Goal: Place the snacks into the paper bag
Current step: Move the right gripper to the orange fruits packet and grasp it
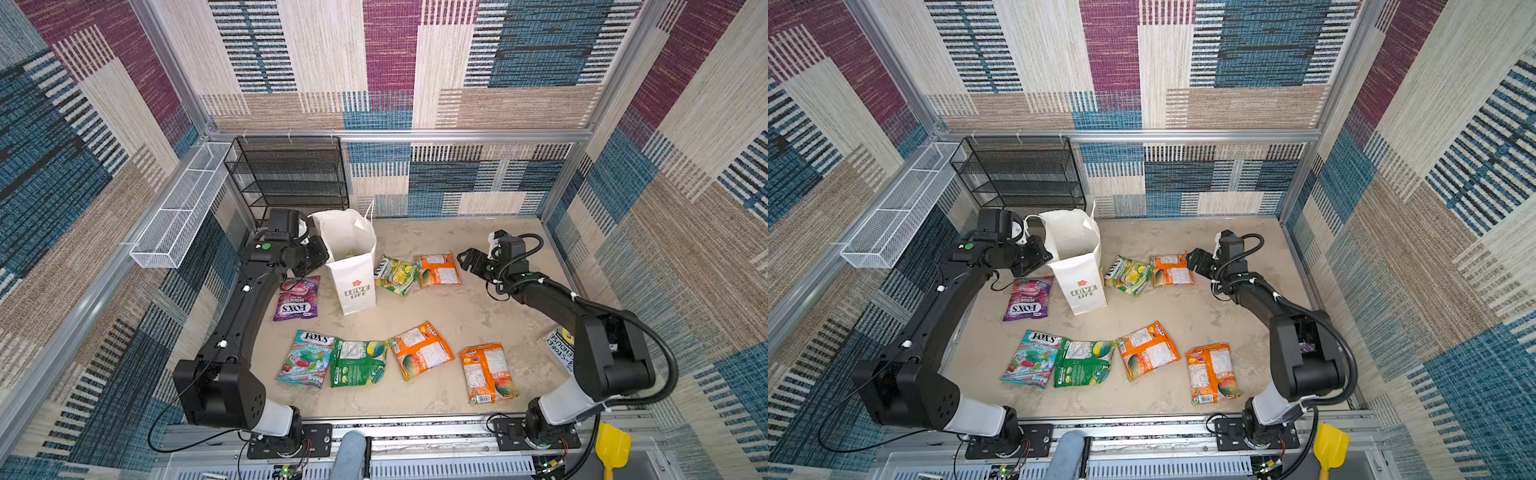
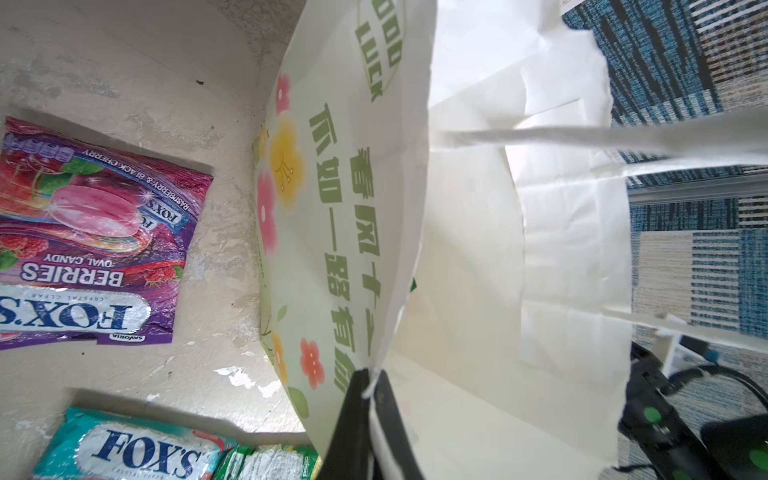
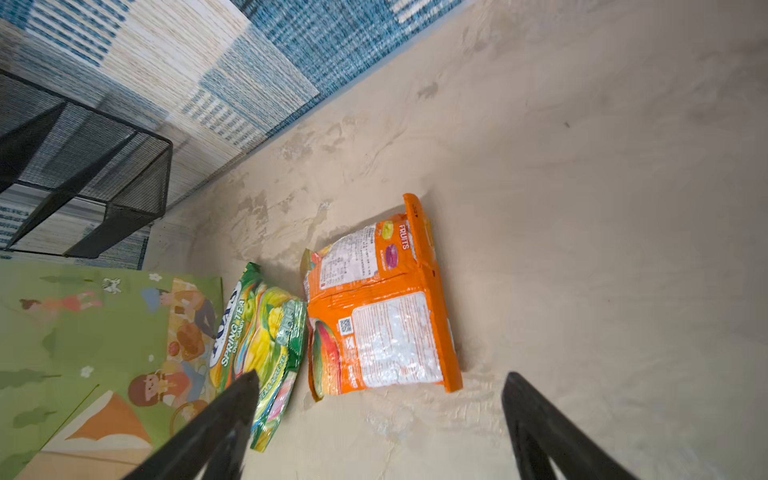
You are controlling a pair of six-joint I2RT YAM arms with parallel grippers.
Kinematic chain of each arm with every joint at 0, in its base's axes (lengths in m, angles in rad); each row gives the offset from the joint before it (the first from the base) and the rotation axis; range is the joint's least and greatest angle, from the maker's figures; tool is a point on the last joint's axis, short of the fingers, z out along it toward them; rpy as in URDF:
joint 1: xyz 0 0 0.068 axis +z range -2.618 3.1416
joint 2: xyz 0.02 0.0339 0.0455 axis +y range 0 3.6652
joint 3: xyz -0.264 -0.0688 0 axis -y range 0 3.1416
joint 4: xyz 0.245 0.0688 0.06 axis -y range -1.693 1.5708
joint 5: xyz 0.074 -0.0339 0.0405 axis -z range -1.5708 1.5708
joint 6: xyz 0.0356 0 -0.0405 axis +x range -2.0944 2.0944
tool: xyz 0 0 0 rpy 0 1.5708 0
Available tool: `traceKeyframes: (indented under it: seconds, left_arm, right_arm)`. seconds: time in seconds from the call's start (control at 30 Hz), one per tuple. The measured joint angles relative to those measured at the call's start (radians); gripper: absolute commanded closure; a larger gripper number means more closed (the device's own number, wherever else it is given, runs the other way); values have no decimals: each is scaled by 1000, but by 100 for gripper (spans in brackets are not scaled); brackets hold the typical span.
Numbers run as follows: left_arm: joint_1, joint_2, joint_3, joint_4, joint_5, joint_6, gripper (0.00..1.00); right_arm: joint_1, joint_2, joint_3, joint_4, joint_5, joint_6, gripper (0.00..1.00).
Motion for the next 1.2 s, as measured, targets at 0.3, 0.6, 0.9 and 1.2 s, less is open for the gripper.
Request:
traceKeyframes:
  seconds: [0.3, 0.6, 0.9, 1.2]
  left_arm:
    - [2, 3, 3, -2, 18, 7, 100]
    - [8, 7, 6, -2, 31, 7, 100]
    - [16, 8, 6, -5, 45, 7, 100]
    - [21, 13, 7, -5, 56, 7, 100]
  right_arm:
    - [-3, 250, 150, -3, -67, -5, 27]
    - [-4, 354, 209, -14, -97, -23, 45]
    - [-4, 381, 201, -3, -124, -38, 65]
    - [-5, 371, 165, 41, -173, -37, 89]
